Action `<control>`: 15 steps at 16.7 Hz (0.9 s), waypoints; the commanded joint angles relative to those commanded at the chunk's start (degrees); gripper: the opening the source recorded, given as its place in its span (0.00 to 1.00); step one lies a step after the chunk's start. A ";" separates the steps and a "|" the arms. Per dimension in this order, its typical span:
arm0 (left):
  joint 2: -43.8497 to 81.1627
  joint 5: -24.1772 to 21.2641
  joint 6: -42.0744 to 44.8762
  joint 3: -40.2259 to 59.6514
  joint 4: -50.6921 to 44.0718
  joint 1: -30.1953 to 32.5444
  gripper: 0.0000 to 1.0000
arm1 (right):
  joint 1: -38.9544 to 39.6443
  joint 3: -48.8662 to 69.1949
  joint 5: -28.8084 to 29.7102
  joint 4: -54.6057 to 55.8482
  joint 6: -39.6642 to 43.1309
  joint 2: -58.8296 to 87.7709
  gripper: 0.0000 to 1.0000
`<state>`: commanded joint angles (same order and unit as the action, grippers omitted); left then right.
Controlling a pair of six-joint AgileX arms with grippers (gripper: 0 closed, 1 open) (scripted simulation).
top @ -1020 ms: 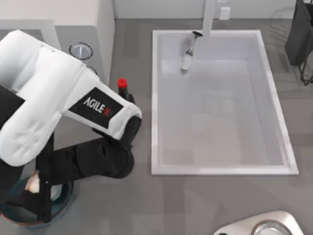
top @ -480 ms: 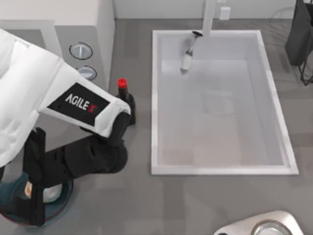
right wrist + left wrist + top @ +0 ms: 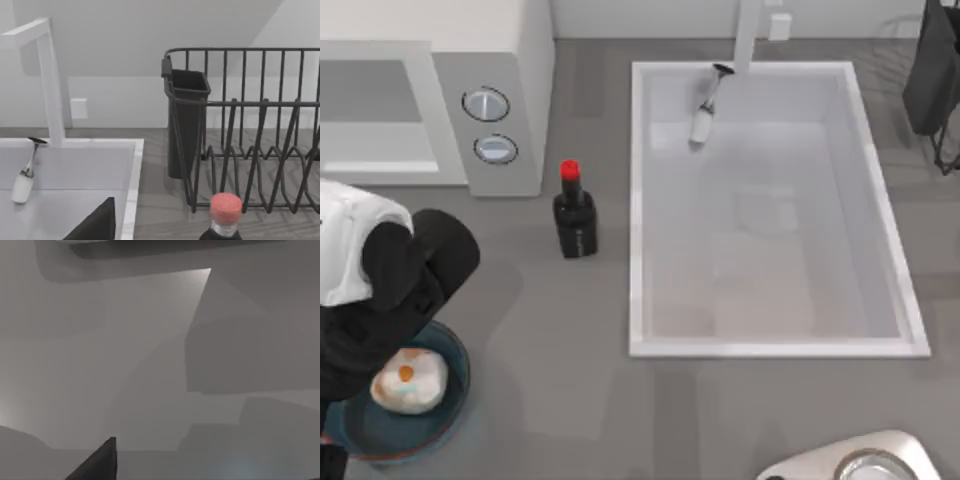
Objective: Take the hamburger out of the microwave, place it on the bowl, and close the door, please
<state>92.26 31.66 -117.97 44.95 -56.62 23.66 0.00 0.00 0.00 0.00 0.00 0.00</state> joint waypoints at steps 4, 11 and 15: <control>-23.31 -7.94 30.77 -12.85 17.82 -6.15 1.00 | 0.00 0.00 0.00 0.00 0.00 0.00 1.00; -63.06 -21.47 83.58 -32.58 43.63 -16.38 1.00 | 0.00 0.00 0.00 0.00 0.00 0.00 1.00; -80.42 -27.55 104.54 -40.37 52.74 -20.85 1.00 | 0.00 0.00 0.00 0.00 0.00 0.00 1.00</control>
<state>11.84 4.12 -13.42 4.58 -3.88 2.82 0.00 0.00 0.00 0.00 0.00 0.00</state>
